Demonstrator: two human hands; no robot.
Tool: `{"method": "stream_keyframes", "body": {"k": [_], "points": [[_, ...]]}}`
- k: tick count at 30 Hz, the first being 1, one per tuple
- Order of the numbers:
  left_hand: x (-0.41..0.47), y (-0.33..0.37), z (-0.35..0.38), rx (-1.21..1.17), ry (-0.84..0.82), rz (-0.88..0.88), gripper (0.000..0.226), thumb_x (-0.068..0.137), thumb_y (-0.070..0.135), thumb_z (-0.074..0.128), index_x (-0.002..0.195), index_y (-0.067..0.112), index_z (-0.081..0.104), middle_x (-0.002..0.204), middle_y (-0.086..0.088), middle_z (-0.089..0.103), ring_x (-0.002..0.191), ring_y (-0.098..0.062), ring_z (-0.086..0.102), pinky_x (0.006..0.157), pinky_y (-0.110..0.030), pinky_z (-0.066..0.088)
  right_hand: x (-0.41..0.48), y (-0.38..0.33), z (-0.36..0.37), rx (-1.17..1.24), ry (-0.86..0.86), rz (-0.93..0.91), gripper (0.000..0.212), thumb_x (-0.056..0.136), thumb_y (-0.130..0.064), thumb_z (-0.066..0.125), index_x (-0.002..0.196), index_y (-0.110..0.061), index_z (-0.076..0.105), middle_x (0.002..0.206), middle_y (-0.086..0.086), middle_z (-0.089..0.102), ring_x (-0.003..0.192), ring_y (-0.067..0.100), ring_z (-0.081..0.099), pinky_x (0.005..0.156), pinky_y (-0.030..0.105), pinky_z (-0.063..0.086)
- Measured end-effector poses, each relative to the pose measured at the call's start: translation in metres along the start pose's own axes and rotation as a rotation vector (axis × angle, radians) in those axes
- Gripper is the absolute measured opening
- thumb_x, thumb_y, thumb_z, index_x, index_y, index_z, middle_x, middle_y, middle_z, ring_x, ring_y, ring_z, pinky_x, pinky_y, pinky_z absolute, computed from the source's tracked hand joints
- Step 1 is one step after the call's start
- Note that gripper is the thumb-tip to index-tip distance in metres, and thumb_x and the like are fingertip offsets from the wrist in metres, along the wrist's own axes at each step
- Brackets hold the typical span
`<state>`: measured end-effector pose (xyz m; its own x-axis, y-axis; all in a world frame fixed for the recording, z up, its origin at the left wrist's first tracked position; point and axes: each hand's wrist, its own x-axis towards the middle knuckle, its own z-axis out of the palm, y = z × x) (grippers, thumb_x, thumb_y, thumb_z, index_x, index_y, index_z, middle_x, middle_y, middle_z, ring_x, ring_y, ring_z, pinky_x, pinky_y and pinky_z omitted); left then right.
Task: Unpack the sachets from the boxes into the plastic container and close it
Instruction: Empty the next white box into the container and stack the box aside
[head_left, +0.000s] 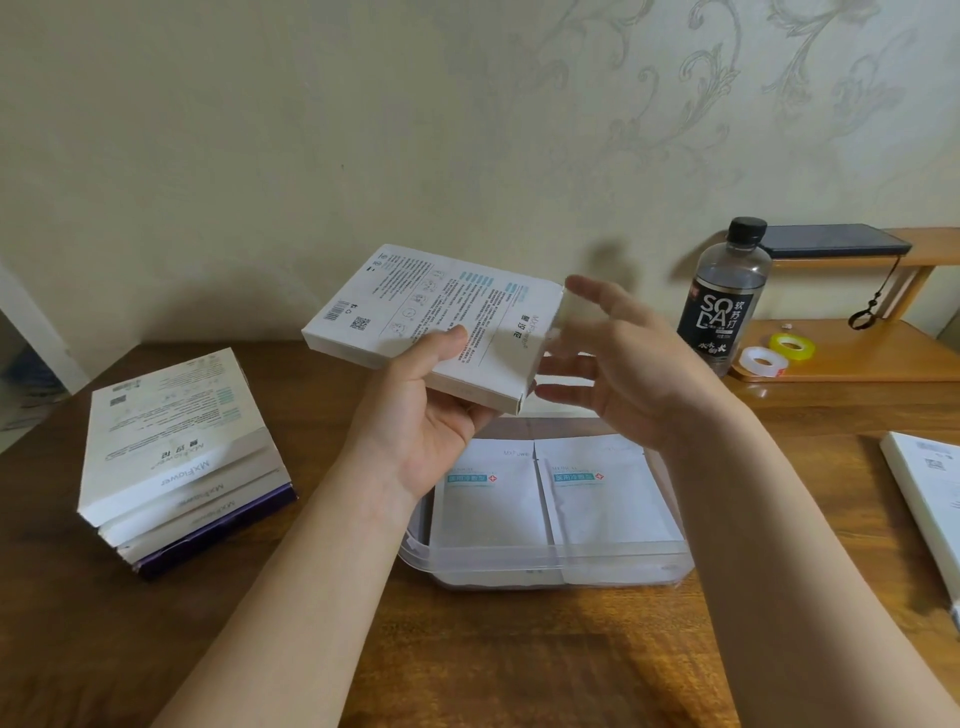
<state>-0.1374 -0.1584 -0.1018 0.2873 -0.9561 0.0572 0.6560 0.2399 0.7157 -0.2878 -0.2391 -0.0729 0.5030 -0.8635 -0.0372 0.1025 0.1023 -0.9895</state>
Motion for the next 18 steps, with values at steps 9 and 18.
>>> {"method": "stream_keyframes", "body": {"k": [9, 18], "points": [[-0.0003, -0.0012, 0.001, -0.012, -0.015, -0.021, 0.036, 0.096, 0.004, 0.054, 0.122, 0.027, 0.06, 0.12, -0.009, 0.074, 0.118, -0.03, 0.068, 0.086, -0.048, 0.06, -0.0035, 0.0013, 0.0028, 0.089, -0.096, 0.015, 0.085, 0.087, 0.015, 0.05, 0.153, -0.035, 0.03, 0.099, 0.014, 0.075, 0.089, 0.029, 0.071, 0.085, 0.049, 0.058], [-0.0007, -0.003, 0.0036, 0.112, -0.017, 0.002, 0.04, 0.096, 0.006, 0.054, 0.124, 0.034, 0.061, 0.123, -0.004, 0.073, 0.11, -0.026, 0.069, 0.086, -0.051, 0.057, 0.0059, 0.0081, 0.0047, 0.107, 0.025, 0.047, 0.085, 0.079, 0.019, 0.045, 0.15, -0.026, 0.036, 0.096, 0.019, 0.071, 0.073, 0.031, 0.068, 0.074, 0.045, 0.059]]}}
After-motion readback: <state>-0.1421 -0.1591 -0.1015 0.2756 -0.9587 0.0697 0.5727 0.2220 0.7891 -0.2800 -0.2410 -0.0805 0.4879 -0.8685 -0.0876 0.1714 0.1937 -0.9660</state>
